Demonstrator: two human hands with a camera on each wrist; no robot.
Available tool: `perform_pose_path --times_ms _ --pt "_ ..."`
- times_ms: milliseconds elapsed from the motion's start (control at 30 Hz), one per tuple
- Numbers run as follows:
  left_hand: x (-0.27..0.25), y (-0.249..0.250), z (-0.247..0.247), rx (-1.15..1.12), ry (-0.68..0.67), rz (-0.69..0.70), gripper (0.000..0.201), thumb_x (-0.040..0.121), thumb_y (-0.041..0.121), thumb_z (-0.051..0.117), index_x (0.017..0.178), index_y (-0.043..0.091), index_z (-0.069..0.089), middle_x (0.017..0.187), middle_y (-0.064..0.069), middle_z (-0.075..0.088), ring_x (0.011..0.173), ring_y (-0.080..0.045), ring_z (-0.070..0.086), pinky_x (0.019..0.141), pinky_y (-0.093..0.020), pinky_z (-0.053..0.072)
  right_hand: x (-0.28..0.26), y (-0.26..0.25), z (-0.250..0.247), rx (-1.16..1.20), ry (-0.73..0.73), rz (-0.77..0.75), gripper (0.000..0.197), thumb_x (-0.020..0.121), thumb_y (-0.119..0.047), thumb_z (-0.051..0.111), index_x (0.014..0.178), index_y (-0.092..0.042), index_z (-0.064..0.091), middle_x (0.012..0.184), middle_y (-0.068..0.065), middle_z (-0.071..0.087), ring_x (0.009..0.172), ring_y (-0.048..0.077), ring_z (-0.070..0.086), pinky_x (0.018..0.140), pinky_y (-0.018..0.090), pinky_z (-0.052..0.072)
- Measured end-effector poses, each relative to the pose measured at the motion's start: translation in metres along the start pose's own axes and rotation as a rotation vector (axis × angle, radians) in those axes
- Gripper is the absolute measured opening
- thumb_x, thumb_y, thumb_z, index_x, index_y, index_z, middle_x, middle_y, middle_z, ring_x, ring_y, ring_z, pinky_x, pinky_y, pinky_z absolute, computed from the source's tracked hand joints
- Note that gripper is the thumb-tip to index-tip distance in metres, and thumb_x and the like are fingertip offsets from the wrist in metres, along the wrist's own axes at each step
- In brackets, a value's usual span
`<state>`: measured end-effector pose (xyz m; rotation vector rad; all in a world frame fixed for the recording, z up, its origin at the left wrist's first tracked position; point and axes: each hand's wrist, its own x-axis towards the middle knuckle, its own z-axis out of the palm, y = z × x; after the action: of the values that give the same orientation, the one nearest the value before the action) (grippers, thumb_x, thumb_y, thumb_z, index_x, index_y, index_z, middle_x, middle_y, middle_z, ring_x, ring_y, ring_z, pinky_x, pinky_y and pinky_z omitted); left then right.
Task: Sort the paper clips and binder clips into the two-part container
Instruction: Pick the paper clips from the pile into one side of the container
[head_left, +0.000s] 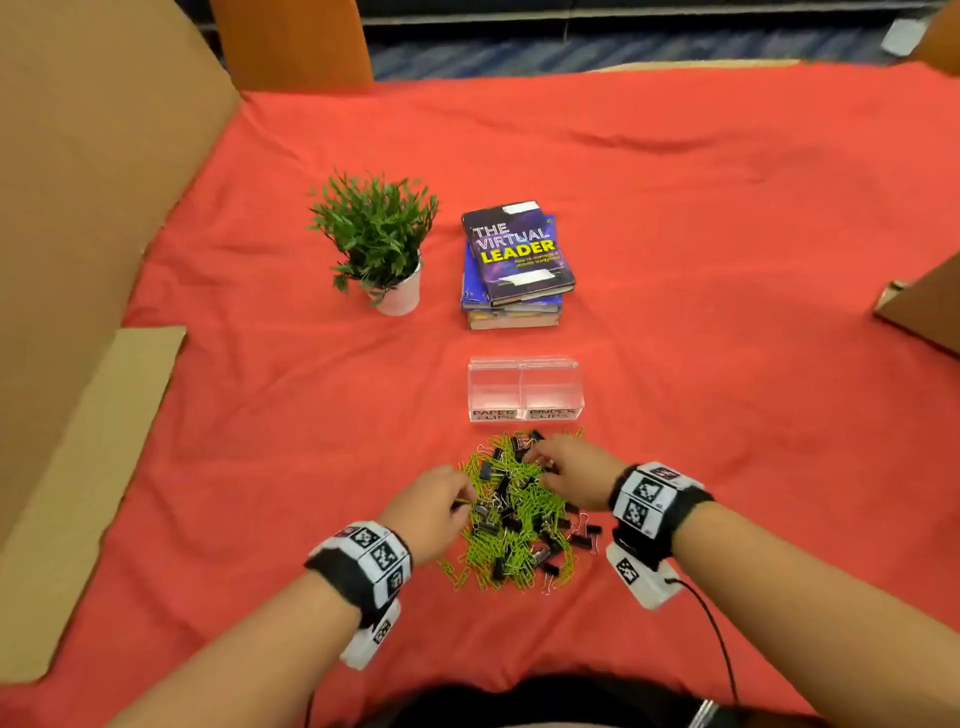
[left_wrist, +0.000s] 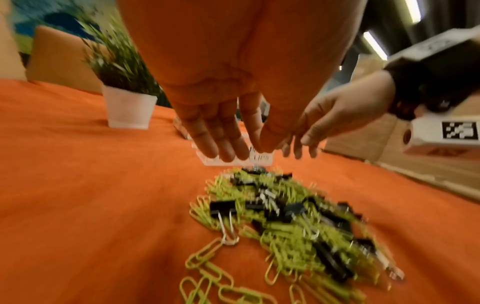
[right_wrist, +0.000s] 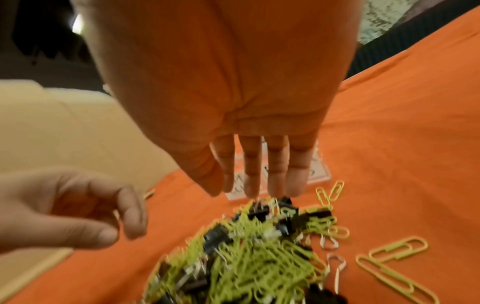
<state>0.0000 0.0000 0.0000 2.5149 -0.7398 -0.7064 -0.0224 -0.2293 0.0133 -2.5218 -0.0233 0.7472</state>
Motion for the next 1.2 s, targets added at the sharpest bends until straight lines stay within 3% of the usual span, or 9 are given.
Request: perform_pose_path --times_ms 133,267,533,633,733,833,967,1067,1200 --pt "0.025 0.001 0.018 0.085 -0.019 -0.043 0.025 0.091 0.020 0.054 0.116 0.023 0.055 0.116 0.003 0.050 0.106 -0.015 0.052 0.088 -0.030 0.049 0.018 -0.005 0.022 -0.129 -0.005 0.026 0.045 0.089 -0.011 0.048 0.131 -0.028 0.050 0.134 0.003 0.043 0.125 0.024 0.037 0.108 0.042 0.036" --pt "0.027 -0.014 0.034 0.131 -0.073 -0.060 0.032 0.091 0.020 0.056 0.122 0.024 0.053 0.116 0.001 0.047 0.104 -0.017 0.052 0.089 -0.037 0.051 0.014 0.014 0.028 -0.182 0.030 0.029 0.047 0.088 -0.007 0.047 0.131 -0.027 0.051 0.134 0.002 0.044 0.125 0.022 0.037 0.109 0.039 0.036" --pt "0.019 -0.033 0.030 0.127 -0.122 -0.076 0.020 0.088 0.033 0.061 0.106 0.025 0.061 0.108 0.001 0.050 0.101 -0.016 0.053 0.088 -0.034 0.049 0.015 0.037 0.014 -0.132 0.137 0.086 0.034 0.089 -0.009 0.050 0.119 -0.022 0.059 0.124 0.003 0.051 0.120 0.023 0.043 0.106 0.039 0.039" --pt "0.023 -0.028 0.025 0.087 -0.138 -0.081 0.022 0.087 0.038 0.060 0.102 0.022 0.061 0.102 0.002 0.052 0.095 -0.017 0.056 0.085 -0.035 0.050 0.025 0.019 0.018 -0.089 0.152 0.014 0.029 0.090 -0.009 0.051 0.117 -0.017 0.060 0.116 0.003 0.054 0.114 0.020 0.049 0.100 0.033 0.044" --pt "0.033 -0.025 0.021 0.046 -0.041 -0.126 0.022 0.089 0.031 0.059 0.107 0.019 0.059 0.101 0.001 0.050 0.095 -0.018 0.056 0.087 -0.037 0.051 0.043 0.001 0.028 -0.070 0.137 -0.007 0.034 0.090 -0.007 0.050 0.123 -0.010 0.056 0.121 0.005 0.053 0.113 0.023 0.053 0.099 0.033 0.046" --pt "0.043 -0.020 0.020 0.053 0.024 -0.154 0.033 0.089 0.024 0.060 0.120 0.015 0.054 0.113 -0.001 0.050 0.106 -0.018 0.053 0.097 -0.035 0.048 0.057 -0.007 0.038 -0.124 0.127 0.055 0.040 0.089 -0.005 0.053 0.129 -0.003 0.049 0.133 0.012 0.042 0.116 0.027 0.052 0.101 0.039 0.047" --pt "0.053 -0.017 0.022 0.102 0.003 -0.174 0.054 0.087 0.017 0.063 0.137 0.012 0.043 0.129 -0.005 0.044 0.124 -0.023 0.043 0.106 -0.040 0.042 0.063 -0.001 0.052 -0.218 0.173 0.033 0.034 0.086 -0.006 0.061 0.120 -0.003 0.053 0.126 0.014 0.039 0.105 0.029 0.054 0.088 0.042 0.054" --pt "0.057 -0.019 0.023 0.126 -0.021 -0.179 0.055 0.086 0.018 0.064 0.137 0.011 0.043 0.125 -0.007 0.043 0.121 -0.026 0.044 0.103 -0.042 0.044 0.061 0.002 0.055 -0.232 0.209 -0.012 0.021 0.089 -0.007 0.055 0.110 -0.001 0.057 0.117 0.012 0.043 0.096 0.028 0.055 0.083 0.042 0.054" --pt "0.057 -0.021 0.026 0.166 -0.011 -0.138 0.038 0.089 0.023 0.063 0.124 0.014 0.053 0.118 -0.005 0.045 0.113 -0.022 0.047 0.093 -0.041 0.050 0.056 0.010 0.053 -0.204 0.201 -0.064 0.019 0.094 -0.013 0.050 0.107 -0.003 0.059 0.112 0.010 0.046 0.098 0.027 0.052 0.082 0.041 0.052"
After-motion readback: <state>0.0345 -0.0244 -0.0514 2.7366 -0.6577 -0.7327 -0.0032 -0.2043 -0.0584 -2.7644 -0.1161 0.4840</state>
